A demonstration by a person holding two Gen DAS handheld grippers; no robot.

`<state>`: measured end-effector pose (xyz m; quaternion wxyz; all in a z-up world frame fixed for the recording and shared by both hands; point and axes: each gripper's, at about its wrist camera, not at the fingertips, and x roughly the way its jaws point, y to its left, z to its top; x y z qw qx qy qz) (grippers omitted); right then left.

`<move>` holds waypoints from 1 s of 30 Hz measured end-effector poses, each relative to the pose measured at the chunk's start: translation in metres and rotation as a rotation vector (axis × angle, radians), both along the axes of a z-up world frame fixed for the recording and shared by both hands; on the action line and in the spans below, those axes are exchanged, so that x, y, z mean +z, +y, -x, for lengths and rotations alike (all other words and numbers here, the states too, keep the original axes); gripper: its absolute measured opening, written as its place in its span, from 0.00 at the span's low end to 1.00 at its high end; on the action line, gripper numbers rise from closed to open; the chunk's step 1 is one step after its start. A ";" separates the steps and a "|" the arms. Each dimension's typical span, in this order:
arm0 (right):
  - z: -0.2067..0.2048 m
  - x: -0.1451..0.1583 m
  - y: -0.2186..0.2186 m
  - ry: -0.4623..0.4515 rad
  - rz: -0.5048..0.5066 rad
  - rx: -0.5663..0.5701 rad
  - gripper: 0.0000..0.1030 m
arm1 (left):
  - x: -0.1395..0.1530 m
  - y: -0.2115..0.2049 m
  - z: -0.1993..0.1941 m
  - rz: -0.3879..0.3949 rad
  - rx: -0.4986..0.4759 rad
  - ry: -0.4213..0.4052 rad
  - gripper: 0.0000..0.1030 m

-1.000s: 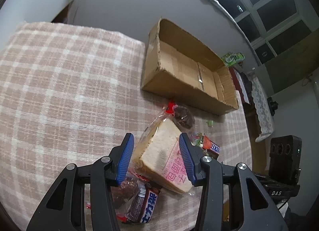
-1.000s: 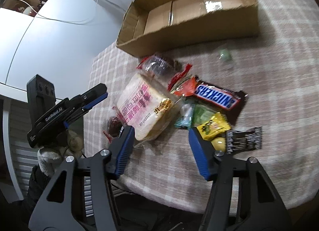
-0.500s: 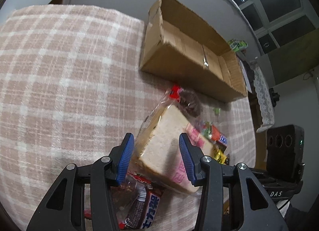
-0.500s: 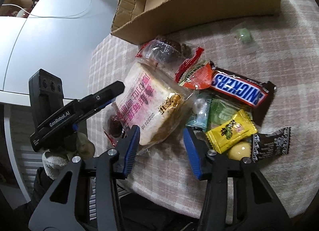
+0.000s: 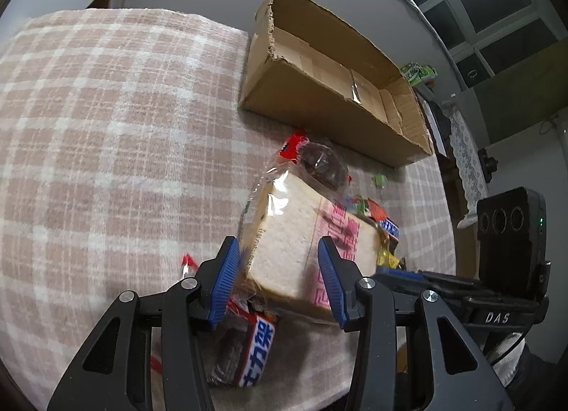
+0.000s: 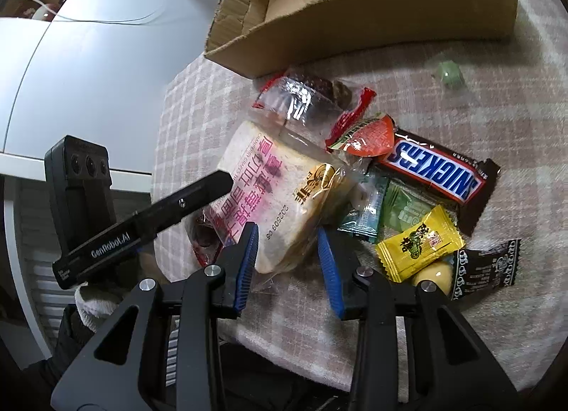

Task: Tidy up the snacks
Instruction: 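Lift the bread slice with the left tool and release it into the box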

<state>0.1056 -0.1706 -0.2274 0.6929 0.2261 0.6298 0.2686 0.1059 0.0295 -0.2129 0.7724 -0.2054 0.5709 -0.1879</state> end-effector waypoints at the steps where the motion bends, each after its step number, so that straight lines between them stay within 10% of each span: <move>1: 0.000 0.003 0.001 -0.009 -0.001 0.003 0.36 | 0.002 0.002 0.003 0.008 0.008 0.001 0.42; 30: -0.083 0.077 -0.020 -0.244 0.028 -0.004 0.36 | 0.075 -0.029 -0.059 0.028 0.011 -0.206 0.42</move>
